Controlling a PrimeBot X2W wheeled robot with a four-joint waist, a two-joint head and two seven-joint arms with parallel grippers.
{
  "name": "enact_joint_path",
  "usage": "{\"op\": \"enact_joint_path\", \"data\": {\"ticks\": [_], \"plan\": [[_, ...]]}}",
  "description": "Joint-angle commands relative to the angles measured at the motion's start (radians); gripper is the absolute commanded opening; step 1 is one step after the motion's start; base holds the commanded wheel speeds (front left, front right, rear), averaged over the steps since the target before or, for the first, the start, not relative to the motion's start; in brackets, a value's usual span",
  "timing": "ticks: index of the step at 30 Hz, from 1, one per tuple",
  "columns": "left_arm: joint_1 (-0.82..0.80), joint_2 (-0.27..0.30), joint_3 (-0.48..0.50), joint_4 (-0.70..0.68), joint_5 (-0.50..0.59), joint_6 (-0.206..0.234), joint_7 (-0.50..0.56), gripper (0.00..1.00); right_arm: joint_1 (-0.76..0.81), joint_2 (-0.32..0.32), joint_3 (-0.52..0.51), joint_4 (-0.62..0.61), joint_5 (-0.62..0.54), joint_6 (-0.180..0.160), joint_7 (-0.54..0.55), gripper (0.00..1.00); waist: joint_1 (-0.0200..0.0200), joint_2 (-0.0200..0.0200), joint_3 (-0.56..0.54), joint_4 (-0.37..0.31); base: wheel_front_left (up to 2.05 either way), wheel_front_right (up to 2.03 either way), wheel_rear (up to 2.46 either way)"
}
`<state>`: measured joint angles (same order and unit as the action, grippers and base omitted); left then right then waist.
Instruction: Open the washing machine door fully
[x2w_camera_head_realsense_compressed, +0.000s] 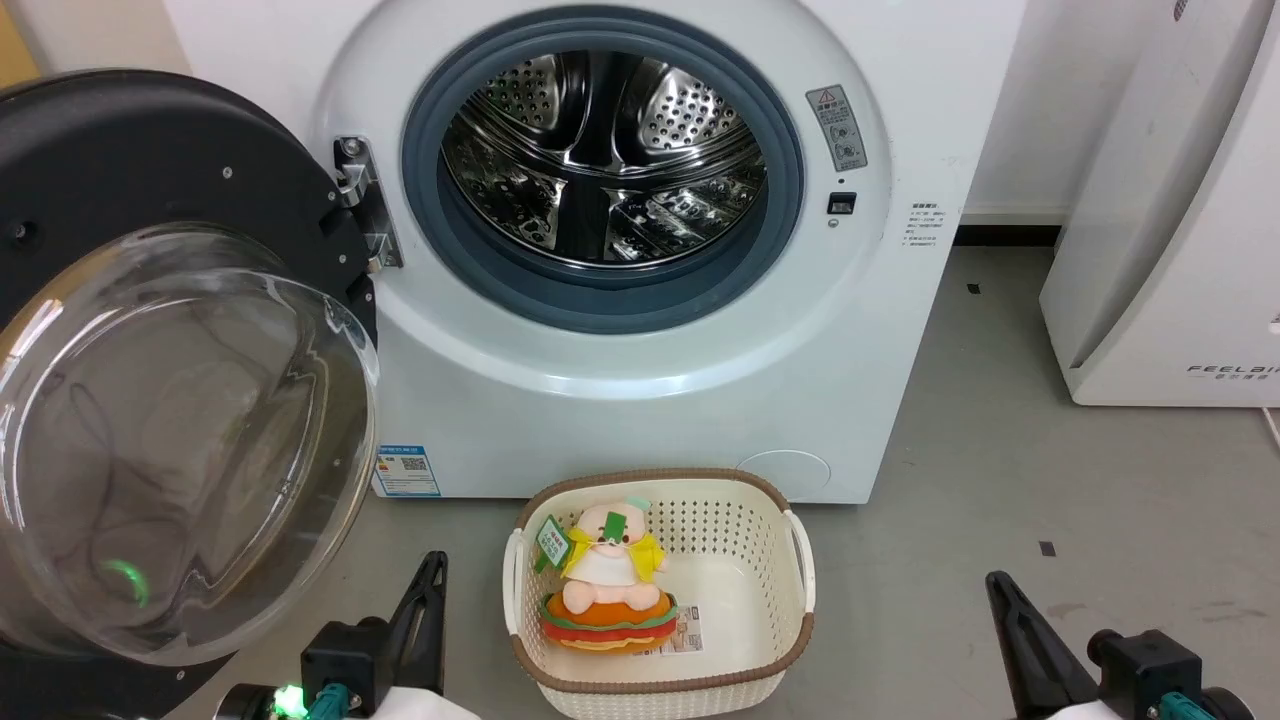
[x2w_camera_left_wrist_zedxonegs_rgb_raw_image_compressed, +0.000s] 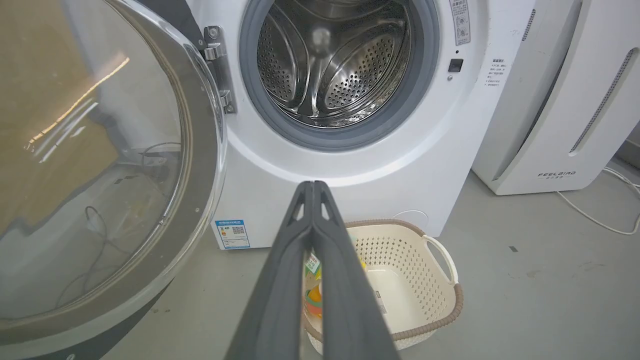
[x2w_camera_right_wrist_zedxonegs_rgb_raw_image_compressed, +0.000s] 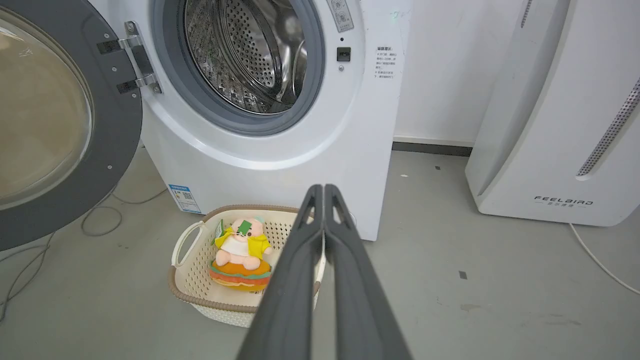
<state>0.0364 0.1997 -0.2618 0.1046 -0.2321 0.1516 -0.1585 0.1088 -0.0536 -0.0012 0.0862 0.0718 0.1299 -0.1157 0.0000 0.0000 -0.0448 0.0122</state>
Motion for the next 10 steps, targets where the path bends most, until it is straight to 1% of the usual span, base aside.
{"op": "enact_joint_path", "data": {"ticks": [1, 10], "plan": [[-0.012, -0.007, 0.013, -0.006, 0.014, -0.008, 0.006, 0.00, -0.020, 0.001, 0.000, -0.009, -0.008, 0.000, 0.004, 0.00, 0.0000, 0.0000, 0.001, 0.000, 0.00, 0.00, 0.00], [-0.015, -0.023, 0.040, -0.017, 0.037, -0.024, 0.023, 0.00, -0.030, 0.001, 0.000, -0.017, -0.015, 0.000, 0.016, 0.00, 0.0000, 0.0000, 0.006, -0.002, 0.00, 0.00, 0.00]]}}
